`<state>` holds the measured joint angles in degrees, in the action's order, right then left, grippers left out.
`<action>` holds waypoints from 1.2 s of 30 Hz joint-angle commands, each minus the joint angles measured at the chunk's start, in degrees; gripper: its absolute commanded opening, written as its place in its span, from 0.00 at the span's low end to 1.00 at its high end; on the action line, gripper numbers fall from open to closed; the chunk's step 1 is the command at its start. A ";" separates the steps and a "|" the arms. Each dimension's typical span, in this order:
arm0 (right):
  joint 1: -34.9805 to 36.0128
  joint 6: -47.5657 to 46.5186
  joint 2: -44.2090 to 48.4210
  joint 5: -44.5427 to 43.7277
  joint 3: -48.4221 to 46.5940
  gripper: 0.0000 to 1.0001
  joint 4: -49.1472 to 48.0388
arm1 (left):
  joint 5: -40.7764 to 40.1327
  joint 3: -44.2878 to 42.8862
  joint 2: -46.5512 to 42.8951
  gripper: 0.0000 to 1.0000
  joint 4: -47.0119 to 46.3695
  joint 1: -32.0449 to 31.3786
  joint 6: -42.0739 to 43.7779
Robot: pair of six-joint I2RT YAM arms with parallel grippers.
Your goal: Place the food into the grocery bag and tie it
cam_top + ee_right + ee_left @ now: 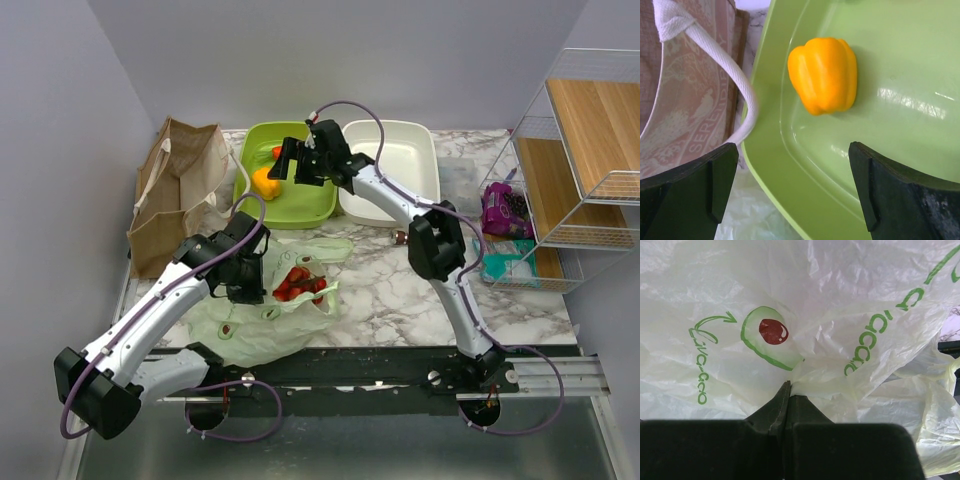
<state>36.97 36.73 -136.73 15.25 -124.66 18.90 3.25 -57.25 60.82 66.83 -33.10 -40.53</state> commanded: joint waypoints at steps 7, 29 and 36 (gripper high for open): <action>-0.23 2.10 -7.67 -0.06 -2.44 1.00 -15.14 | -2.76 -1.08 -1.95 0.00 2.80 0.26 -1.44; 5.09 -22.54 -16.03 -14.36 -5.93 1.00 -27.20 | -2.80 -3.33 0.71 0.00 4.05 0.36 0.37; 6.22 -27.66 -18.30 -18.87 -7.91 1.00 -24.23 | -4.17 -3.12 0.53 0.00 4.41 0.63 0.85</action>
<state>42.54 14.02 -152.53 2.13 -130.96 -6.31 1.89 -59.35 61.69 69.80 -33.06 -40.66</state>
